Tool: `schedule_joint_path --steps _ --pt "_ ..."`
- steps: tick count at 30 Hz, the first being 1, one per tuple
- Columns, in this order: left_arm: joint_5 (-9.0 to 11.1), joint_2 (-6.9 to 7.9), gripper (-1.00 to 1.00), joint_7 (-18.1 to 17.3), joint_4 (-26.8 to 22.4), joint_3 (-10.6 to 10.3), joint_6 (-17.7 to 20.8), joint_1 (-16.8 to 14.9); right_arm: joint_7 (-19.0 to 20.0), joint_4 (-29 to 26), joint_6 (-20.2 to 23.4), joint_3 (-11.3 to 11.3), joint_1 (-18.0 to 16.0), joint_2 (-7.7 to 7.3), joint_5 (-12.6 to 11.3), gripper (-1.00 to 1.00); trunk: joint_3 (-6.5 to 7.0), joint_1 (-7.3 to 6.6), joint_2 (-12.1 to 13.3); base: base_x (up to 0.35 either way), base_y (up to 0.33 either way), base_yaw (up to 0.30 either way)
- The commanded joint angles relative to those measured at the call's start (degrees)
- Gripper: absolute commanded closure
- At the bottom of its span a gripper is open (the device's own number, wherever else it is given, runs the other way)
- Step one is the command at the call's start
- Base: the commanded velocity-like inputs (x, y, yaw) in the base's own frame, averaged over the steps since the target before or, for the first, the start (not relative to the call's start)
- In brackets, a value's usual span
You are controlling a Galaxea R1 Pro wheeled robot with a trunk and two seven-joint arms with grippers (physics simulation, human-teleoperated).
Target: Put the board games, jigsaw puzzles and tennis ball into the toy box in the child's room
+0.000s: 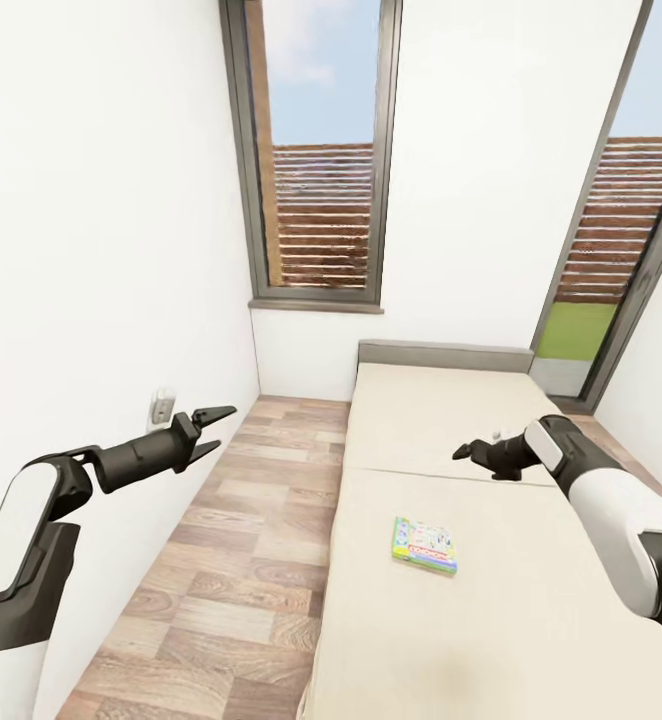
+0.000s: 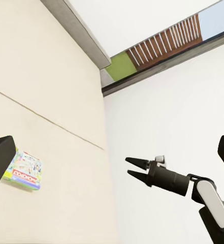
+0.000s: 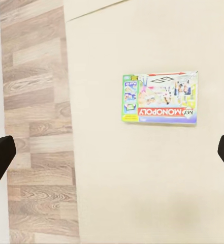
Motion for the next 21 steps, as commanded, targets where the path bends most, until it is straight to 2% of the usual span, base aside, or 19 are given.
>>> schedule_joint_path --steps 1,12,21 --pt "0.6 -0.08 -1.0 0.6 -0.1 0.0 0.2 -0.1 0.3 0.1 0.3 -0.3 -0.2 0.04 0.6 -1.0 -0.15 0.01 -0.1 0.0 0.0 0.0" --pt "0.6 -1.34 -1.0 0.5 -0.2 0.1 0.2 -0.1 -0.1 0.7 0.4 -0.4 -1.0 0.06 0.5 -1.0 -1.04 0.01 -0.1 0.0 0.0 0.0" --pt "0.6 -1.63 -1.0 0.4 -0.2 0.5 0.2 -0.1 -0.3 0.8 0.4 -0.4 -1.4 -0.18 0.5 -1.0 -1.87 0.01 -0.1 0.0 0.0 0.0"
